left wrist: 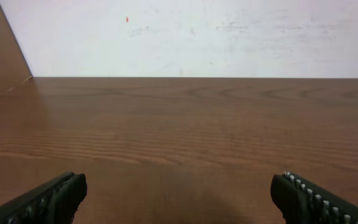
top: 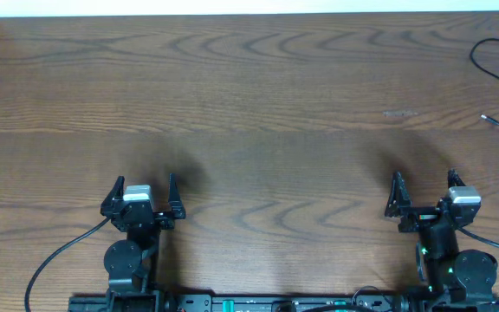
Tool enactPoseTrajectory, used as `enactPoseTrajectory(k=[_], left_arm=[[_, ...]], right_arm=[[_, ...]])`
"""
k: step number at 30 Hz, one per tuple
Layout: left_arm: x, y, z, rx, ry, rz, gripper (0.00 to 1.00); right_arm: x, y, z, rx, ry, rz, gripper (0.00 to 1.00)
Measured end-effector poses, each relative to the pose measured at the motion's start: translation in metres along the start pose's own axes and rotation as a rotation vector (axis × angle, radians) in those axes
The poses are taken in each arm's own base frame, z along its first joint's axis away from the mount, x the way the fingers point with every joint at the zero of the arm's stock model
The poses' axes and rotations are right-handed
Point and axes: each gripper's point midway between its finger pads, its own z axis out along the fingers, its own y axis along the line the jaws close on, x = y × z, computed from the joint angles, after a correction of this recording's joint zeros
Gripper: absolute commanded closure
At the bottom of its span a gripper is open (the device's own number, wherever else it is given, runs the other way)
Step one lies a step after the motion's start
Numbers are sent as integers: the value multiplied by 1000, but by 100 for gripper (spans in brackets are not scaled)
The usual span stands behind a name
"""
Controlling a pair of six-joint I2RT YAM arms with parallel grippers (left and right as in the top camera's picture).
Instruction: Untangle cables
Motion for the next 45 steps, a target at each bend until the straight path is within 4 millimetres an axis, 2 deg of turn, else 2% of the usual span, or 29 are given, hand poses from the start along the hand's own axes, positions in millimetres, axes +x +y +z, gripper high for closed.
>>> enactPoseTrajectory(k=[3, 14, 45], left_arm=[[0, 0, 0, 0, 0, 0, 0], [0, 0, 0, 0, 0, 0, 0], [0, 0, 0, 0, 0, 0, 0]], right_arm=[[4, -1, 3, -2, -13, -1, 1], [50, -6, 16, 0, 36, 2, 1], [50, -6, 16, -1, 35, -59, 1]])
